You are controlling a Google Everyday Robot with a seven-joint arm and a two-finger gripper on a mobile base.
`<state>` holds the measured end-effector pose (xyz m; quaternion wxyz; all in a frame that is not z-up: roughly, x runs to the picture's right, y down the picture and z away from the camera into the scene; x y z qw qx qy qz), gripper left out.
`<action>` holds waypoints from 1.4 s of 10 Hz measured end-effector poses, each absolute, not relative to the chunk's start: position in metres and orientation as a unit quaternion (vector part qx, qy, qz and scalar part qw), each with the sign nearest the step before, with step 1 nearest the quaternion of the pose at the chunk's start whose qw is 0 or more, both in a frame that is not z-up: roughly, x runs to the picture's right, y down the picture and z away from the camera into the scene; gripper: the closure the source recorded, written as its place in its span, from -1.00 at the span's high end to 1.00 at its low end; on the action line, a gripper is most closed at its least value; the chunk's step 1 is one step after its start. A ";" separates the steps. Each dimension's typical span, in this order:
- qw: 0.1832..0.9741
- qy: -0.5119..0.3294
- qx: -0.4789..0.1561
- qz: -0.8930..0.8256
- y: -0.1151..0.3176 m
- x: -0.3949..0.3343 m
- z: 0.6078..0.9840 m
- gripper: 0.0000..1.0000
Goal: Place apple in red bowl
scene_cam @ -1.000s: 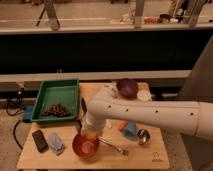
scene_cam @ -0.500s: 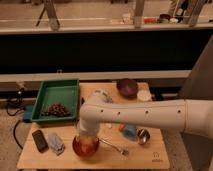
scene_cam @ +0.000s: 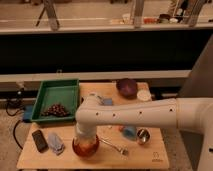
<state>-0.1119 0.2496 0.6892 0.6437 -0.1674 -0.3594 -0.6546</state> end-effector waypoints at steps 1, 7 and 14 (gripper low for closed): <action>0.642 -0.360 -0.169 -0.655 0.251 -0.113 0.691 -1.00; 0.637 -0.359 -0.177 -0.659 0.257 -0.118 0.697 -0.36; 0.641 -0.355 -0.173 -0.659 0.254 -0.118 0.697 0.50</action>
